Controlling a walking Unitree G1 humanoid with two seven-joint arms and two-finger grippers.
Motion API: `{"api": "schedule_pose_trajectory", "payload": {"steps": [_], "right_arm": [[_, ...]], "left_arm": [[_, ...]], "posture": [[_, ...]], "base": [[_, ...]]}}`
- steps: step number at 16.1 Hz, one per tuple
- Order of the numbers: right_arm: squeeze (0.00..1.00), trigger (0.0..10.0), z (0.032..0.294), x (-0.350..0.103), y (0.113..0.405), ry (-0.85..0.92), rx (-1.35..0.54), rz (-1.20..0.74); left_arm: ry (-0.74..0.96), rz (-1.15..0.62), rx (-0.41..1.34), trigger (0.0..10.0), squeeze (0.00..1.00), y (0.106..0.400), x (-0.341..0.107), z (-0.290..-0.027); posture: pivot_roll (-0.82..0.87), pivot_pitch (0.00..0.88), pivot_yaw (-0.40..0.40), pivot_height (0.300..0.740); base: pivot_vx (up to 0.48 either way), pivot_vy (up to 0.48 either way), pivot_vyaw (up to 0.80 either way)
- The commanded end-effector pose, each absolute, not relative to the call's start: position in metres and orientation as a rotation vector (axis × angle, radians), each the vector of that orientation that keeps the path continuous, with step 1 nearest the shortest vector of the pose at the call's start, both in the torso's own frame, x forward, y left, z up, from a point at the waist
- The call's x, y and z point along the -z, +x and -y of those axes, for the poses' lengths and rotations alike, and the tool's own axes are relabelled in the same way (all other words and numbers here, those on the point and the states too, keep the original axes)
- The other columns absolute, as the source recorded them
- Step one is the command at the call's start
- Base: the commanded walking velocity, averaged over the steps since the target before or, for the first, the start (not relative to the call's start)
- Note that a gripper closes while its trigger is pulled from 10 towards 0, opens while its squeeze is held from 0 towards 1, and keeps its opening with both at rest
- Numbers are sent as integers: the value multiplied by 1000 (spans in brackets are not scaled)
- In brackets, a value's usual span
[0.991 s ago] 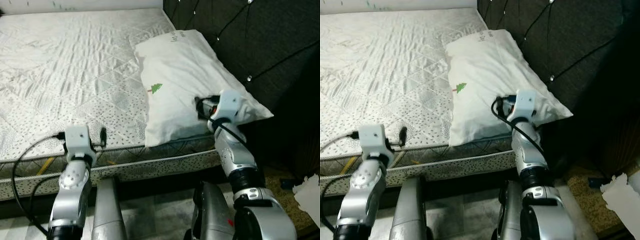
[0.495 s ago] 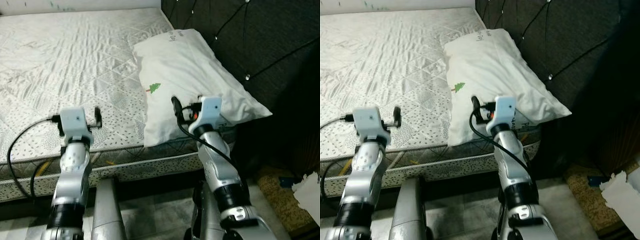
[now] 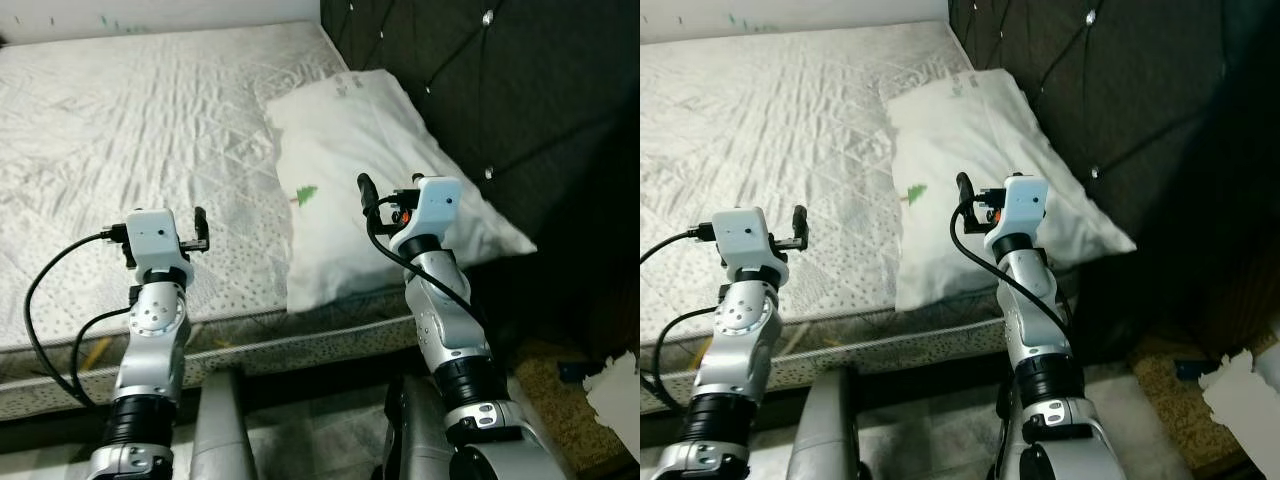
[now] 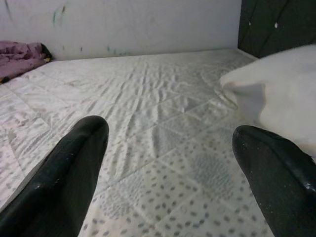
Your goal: Clean up the room
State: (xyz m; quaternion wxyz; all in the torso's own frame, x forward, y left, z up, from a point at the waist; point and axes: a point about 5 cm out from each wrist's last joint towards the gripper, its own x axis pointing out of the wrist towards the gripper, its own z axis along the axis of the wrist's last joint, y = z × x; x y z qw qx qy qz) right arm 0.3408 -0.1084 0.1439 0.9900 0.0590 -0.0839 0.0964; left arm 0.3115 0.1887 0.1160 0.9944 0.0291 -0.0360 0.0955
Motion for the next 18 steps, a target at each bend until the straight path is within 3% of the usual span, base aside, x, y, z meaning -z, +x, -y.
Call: {"api": "schedule_pose_trajectory", "payload": {"steps": [1,3,5,6,7,9,14,18], "right_arm": [[0,10000,108,-145,339,115,-185,172],[0,10000,108,-142,336,109,-190,163],[0,10000,106,-138,337,100,-194,150],[0,10000,107,-136,337,96,-180,143],[0,10000,109,-132,337,93,-164,128],[0,10000,108,-125,335,88,-157,108],[0,10000,111,-109,324,17,-134,78],[0,10000,116,-109,328,4,-105,71]], "left_arm": [[70,84,-188,10000,0,311,-117,-187],[134,101,-157,10000,0,310,-120,-182],[139,78,-275,10000,0,309,-116,-190],[152,51,-260,10000,0,307,-113,-191],[117,65,-124,10000,0,302,-109,-187],[137,45,-181,10000,0,301,-105,-189],[108,-10,-67,10000,0,299,-94,-168],[84,-14,-68,10000,0,296,-92,-163]], "posture": [[102,0,8,611],[113,0,-2,631],[123,0,-6,655],[125,0,-8,664],[126,0,-12,683],[126,0,-5,698],[100,0,16,703],[115,0,-9,740]], "base": [[0,0,0],[0,0,0],[0,0,0],[0,0,0],[0,0,0],[0,0,0],[0,0,0],[0,0,0]]}}
